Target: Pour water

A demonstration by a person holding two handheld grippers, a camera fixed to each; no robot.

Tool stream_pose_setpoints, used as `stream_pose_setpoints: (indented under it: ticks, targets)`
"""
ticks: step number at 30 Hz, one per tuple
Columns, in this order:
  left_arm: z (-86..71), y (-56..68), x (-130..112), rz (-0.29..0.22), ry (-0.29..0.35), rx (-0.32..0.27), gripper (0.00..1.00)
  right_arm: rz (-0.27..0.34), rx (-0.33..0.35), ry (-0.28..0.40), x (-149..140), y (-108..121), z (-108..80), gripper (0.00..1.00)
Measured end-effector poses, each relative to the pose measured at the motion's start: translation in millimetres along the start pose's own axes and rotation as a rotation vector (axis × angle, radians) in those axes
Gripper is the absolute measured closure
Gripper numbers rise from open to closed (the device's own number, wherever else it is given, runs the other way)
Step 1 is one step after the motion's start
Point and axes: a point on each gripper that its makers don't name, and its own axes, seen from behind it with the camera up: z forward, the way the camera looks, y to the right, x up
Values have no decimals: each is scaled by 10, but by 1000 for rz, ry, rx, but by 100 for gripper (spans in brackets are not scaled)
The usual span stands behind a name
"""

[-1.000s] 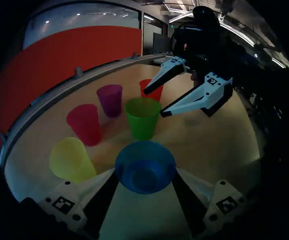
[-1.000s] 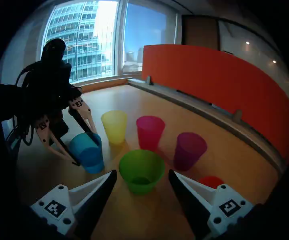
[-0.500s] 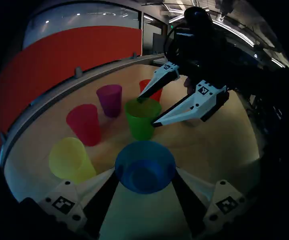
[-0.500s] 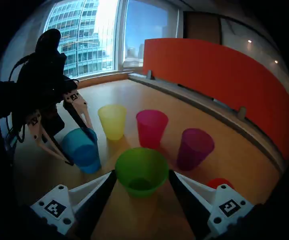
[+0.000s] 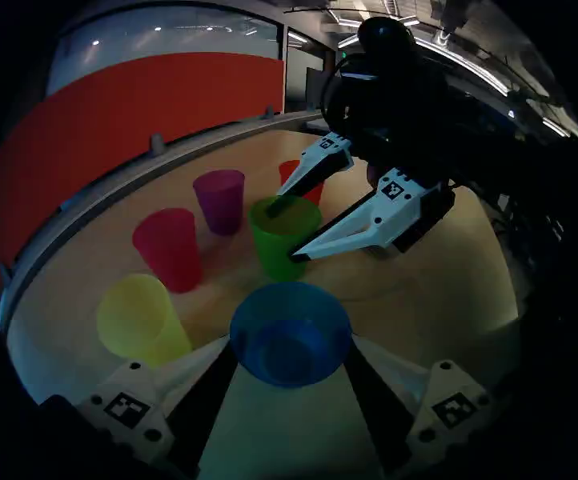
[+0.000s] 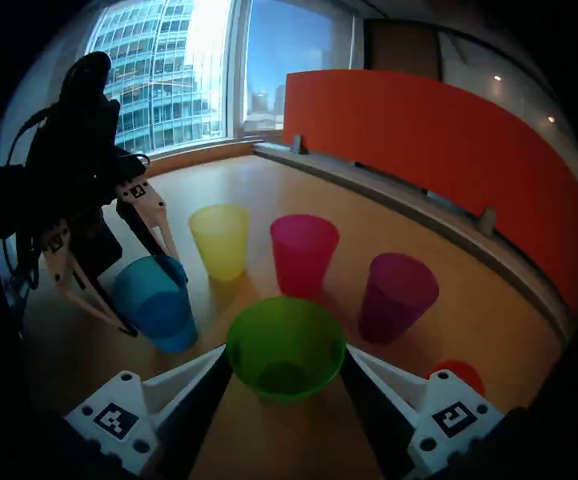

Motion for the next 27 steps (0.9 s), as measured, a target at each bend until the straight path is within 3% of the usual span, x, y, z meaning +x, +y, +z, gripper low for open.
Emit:
stream_pose_setpoints:
  ticks: [14,20,27]
  targets:
    - [-19,-6,59,-24,24,11,14,3,-13,12,79,-44,-183,9]
    - [-164,14,217,-45,67,13,14,-7,-23,29,181,-84,-343,9]
    - [-400,41,442,-13,121,55,14,-10,-34,70,371,-168,-554,9]
